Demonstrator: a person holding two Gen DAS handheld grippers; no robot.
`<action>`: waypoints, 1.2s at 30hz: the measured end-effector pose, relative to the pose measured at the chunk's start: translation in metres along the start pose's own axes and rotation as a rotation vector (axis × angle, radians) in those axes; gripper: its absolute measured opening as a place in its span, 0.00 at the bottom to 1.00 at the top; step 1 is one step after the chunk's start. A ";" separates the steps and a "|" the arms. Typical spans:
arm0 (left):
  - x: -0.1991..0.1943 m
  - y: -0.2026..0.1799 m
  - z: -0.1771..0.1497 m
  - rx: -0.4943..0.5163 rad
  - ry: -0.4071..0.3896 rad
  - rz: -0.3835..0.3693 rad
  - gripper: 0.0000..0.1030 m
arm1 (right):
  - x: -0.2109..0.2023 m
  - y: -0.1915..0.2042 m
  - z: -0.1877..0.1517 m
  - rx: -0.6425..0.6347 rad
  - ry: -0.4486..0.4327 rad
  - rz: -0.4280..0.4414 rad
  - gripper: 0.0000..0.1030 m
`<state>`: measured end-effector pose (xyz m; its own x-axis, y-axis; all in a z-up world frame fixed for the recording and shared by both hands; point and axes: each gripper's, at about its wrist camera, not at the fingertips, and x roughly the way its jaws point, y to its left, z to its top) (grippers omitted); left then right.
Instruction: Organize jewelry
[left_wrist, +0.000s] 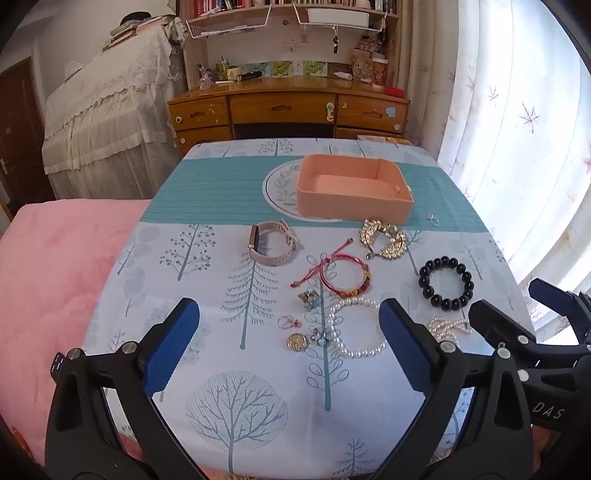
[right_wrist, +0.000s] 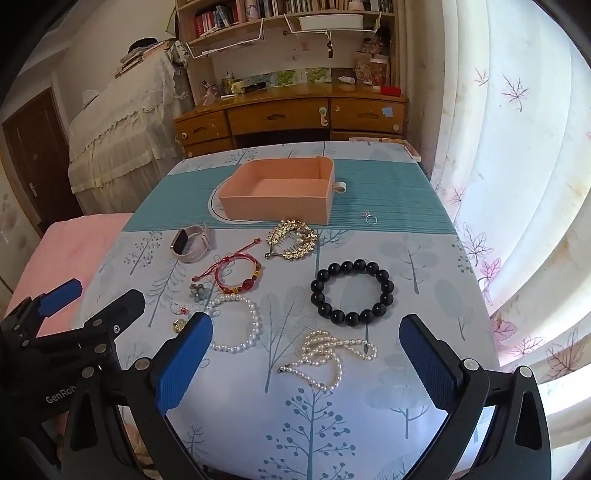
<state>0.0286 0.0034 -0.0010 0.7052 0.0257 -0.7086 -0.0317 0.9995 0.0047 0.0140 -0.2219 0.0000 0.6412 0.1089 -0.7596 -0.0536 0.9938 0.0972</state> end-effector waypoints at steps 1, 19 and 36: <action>-0.003 0.001 0.001 -0.002 -0.010 0.000 0.94 | 0.000 0.000 0.002 -0.001 -0.005 0.004 1.00; 0.001 0.002 0.010 0.001 -0.026 0.020 0.93 | -0.002 0.007 0.016 -0.016 -0.049 0.034 1.00; 0.006 0.009 0.011 -0.001 -0.033 0.023 0.93 | -0.001 0.010 0.015 -0.019 -0.055 0.030 1.00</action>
<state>0.0401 0.0122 0.0028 0.7274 0.0489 -0.6845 -0.0489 0.9986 0.0194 0.0246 -0.2125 0.0116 0.6803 0.1376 -0.7199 -0.0873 0.9904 0.1068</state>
